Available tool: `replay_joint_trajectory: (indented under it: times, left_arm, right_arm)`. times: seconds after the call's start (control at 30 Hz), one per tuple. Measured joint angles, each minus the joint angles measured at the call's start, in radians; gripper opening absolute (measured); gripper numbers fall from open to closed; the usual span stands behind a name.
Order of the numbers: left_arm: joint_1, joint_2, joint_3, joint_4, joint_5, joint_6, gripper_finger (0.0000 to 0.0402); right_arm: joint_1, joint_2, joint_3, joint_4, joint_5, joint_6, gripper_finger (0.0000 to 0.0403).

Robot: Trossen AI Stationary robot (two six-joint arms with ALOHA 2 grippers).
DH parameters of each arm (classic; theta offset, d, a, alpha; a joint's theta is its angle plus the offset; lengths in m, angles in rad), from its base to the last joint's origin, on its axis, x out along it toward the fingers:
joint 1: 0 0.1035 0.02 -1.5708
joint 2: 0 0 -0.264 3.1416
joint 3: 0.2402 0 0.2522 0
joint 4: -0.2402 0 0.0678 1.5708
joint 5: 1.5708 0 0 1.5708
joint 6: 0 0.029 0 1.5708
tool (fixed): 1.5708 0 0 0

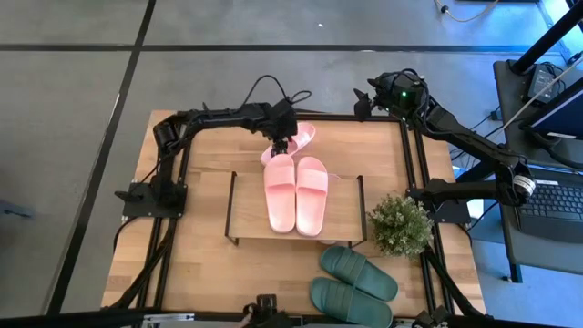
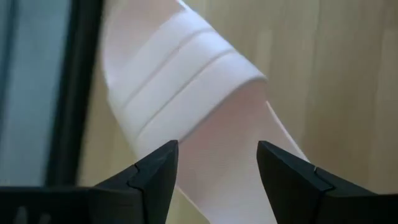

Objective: Pick and place slides into the shelf
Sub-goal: Put the pink slipper under the shelf

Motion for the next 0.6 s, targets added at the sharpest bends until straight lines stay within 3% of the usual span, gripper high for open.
replay_joint_trajectory:
  times: [0.2,0.6]
  left_arm:
    - [-0.007,-0.014,0.002,0.025,-0.053,0.034,0.0211]
    - [-0.003,-0.017,0.001,0.125,-0.038,0.164,0.0211]
  right_arm:
    - [0.0,0.0,0.0,-0.022,0.0,0.002,0.0265]
    - [0.0,0.0,0.0,-0.026,0.0,-0.002,0.0265]
